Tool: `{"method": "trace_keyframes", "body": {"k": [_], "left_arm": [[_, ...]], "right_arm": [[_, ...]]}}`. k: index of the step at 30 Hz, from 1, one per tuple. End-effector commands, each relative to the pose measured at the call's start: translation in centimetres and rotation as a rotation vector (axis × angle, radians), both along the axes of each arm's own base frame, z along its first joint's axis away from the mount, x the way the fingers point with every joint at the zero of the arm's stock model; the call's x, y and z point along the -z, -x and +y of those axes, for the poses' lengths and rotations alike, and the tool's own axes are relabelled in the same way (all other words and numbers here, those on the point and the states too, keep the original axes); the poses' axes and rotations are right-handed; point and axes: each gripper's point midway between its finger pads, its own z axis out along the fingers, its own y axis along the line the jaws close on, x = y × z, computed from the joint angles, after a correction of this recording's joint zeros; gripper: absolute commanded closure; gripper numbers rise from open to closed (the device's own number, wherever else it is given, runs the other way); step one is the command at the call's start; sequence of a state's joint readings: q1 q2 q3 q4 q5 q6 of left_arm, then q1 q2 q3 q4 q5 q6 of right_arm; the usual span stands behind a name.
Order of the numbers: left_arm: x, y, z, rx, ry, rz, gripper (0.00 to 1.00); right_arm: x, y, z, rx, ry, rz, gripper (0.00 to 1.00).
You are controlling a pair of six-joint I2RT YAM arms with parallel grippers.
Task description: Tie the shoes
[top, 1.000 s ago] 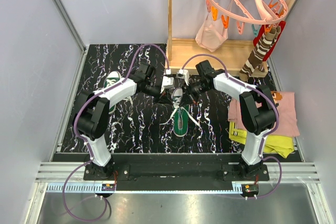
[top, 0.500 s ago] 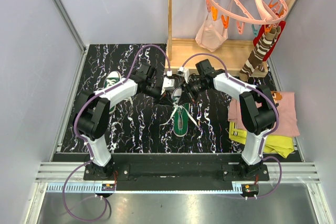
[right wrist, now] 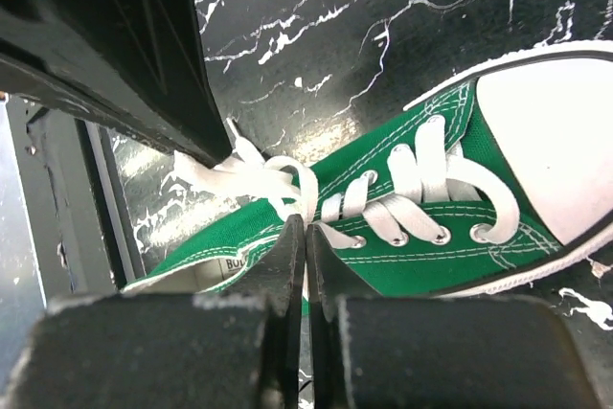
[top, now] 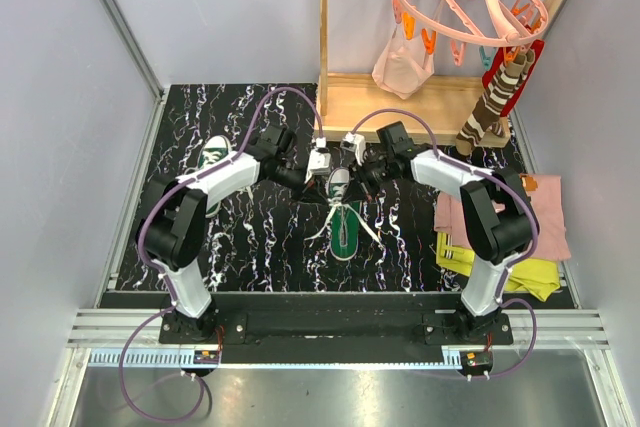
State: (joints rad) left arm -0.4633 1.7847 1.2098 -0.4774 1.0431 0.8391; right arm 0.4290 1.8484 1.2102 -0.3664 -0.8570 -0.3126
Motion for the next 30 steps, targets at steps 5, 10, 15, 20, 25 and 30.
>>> {"method": "trace_keyframes", "body": {"k": [5, 10, 15, 20, 25, 30], "left_arm": [[-1.8, 0.0, 0.8, -0.034, 0.023, -0.077, 0.6], [-4.2, -3.1, 1.1, -0.192, 0.111, -0.236, 0.38], [-4.8, -3.7, 0.2, -0.173, 0.134, -0.235, 0.31], [-3.8, -3.7, -1.1, -0.136, 0.128, -0.228, 0.29], [-3.1, -4.5, -2.0, -0.135, 0.113, -0.239, 0.3], [-2.3, -4.7, -2.4, -0.123, 0.101, -0.219, 0.39]], "right_arm": [[-3.2, -1.7, 0.4, 0.054, -0.068, -0.134, 1.0], [-3.6, -1.5, 0.5, 0.046, -0.086, -0.144, 1.0], [-3.7, -1.3, 0.6, 0.038, -0.094, -0.14, 1.0], [-3.7, -1.3, 0.7, 0.029, -0.098, -0.146, 1.0], [-3.8, -1.2, 0.7, 0.022, -0.103, -0.152, 1.0], [-4.0, -1.1, 0.7, 0.011, -0.104, -0.169, 1.0]]}}
